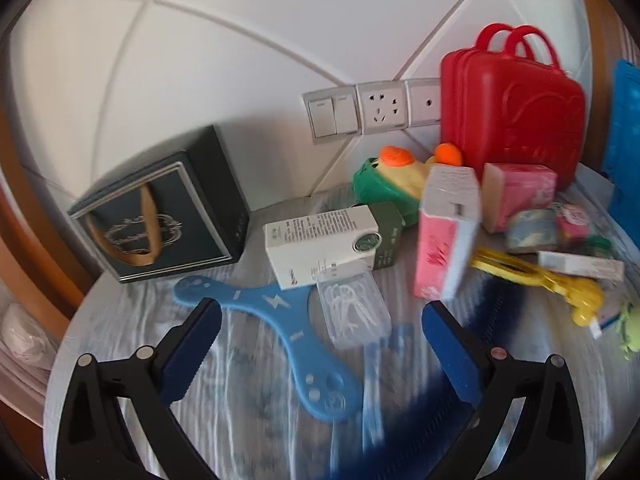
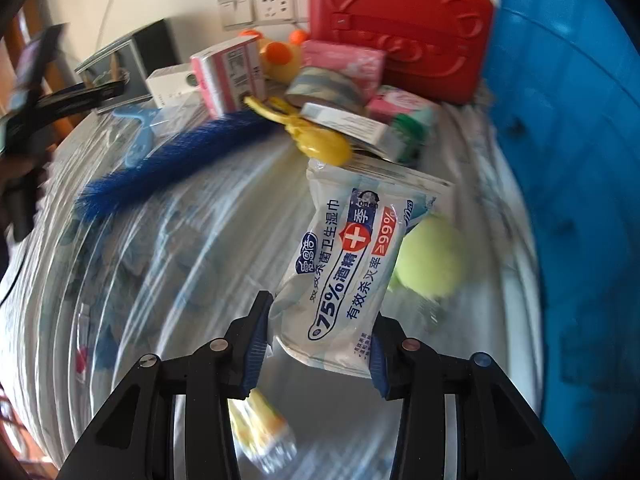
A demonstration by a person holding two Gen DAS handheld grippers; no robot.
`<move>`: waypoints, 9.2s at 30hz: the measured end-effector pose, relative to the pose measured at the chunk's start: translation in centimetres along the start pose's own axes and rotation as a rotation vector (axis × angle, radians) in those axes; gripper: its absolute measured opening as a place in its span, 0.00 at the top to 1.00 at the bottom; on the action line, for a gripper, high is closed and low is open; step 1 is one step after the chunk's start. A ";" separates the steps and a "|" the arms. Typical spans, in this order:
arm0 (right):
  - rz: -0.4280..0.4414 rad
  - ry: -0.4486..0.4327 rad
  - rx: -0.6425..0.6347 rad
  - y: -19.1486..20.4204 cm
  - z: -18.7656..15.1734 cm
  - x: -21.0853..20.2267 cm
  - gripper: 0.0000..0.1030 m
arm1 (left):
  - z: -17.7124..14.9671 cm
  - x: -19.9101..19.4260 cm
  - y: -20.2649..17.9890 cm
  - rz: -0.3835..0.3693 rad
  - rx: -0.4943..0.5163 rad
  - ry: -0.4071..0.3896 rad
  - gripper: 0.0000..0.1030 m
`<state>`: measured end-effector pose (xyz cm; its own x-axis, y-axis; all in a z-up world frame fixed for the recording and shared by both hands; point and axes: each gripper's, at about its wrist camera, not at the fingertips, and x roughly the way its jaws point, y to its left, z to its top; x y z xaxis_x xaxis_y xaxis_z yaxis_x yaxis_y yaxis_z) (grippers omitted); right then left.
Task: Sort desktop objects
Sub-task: 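Grasp the wet-wipes pack with the right tool while the left tool grasps the clear floss box, then carry the wipes pack and floss box with both tools into the blue crate, then open both tools over the crate and return toward the bed items, then grasp the white-green box with the left tool while the right tool grasps the pink tissue pack, then carry the box and tissue pack with both tools and drop them into the crate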
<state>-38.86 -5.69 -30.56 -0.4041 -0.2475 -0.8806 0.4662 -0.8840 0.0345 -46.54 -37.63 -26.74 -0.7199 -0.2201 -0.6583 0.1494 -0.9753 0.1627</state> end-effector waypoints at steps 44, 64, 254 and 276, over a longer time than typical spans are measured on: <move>0.009 -0.296 0.006 4.0 3.0 -11.5 0.59 | -1.6 -21.4 -12.2 -0.119 0.176 -0.169 0.41; -0.316 -0.555 0.271 -15.1 -7.5 -37.7 0.59 | 8.0 -41.4 -36.0 -0.505 0.406 -0.525 0.41; -0.131 -0.677 0.196 -3.8 -8.7 -40.1 0.46 | 4.5 -39.2 -22.8 -0.374 0.288 -0.462 0.68; -0.252 -0.702 0.417 -29.4 -7.4 -44.9 0.21 | 13.7 -43.1 -47.6 -0.358 0.390 -0.480 0.28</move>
<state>-28.61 34.38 4.47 -0.9151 -0.0903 -0.3929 0.0248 -0.9853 0.1688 -31.90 18.52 3.94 -0.9117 0.2328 -0.3385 -0.3408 -0.8887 0.3068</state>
